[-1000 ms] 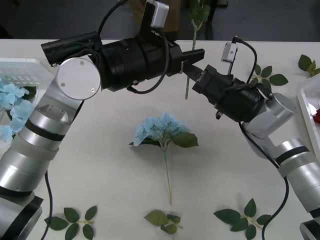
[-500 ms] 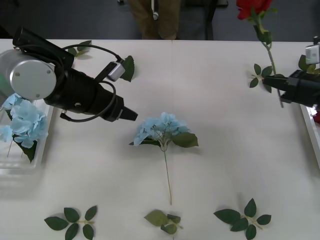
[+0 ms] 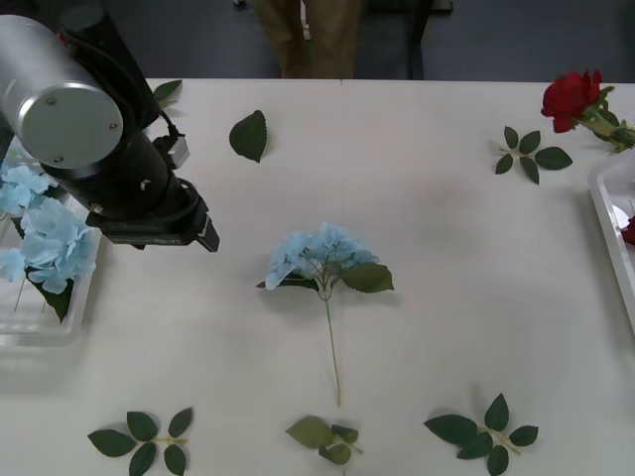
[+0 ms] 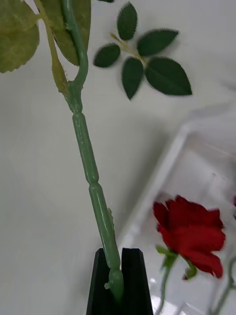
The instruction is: Place the red flowers into the right box and the blue flowers into the left box. If a person shows an open palm, hand one flower to the person first, then continue sorting.
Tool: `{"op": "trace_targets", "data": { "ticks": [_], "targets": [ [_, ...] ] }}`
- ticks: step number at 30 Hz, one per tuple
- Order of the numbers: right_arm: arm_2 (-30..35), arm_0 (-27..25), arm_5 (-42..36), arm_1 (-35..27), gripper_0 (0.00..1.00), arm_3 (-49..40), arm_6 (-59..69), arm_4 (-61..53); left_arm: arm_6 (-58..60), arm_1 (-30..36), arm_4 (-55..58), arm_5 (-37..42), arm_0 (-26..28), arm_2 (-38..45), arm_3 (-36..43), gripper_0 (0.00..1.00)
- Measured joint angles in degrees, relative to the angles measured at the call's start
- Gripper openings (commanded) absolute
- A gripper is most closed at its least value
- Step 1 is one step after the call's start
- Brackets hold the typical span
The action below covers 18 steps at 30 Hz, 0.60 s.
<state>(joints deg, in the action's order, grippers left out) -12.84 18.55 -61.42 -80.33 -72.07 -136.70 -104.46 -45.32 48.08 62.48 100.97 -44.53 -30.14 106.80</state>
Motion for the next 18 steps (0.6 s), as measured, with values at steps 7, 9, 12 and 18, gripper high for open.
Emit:
{"op": "trace_targets", "data": {
  "ticks": [7,9,12,18],
  "targets": [
    [0.0,-6.3,-0.3,-1.6,0.0,2.7,2.3,2.2,9.7,-9.1,-14.8,3.9,-0.1,-7.3,3.6,1.0],
    [0.1,-9.8,-0.3,-1.6,0.0,4.1,2.3,-1.4,17.5,-11.3,-17.8,3.9,-0.2,-10.8,3.6,1.0],
    [2.0,-17.2,1.5,-1.2,0.0,4.6,2.2,-4.8,26.3,-14.1,-20.0,3.9,-0.2,-15.1,3.6,1.0],
    [15.9,-32.6,9.2,5.5,0.0,3.5,-6.7,-3.9,26.2,-18.3,-22.6,3.9,-0.2,-19.9,3.6,1.0]
  ]
}}
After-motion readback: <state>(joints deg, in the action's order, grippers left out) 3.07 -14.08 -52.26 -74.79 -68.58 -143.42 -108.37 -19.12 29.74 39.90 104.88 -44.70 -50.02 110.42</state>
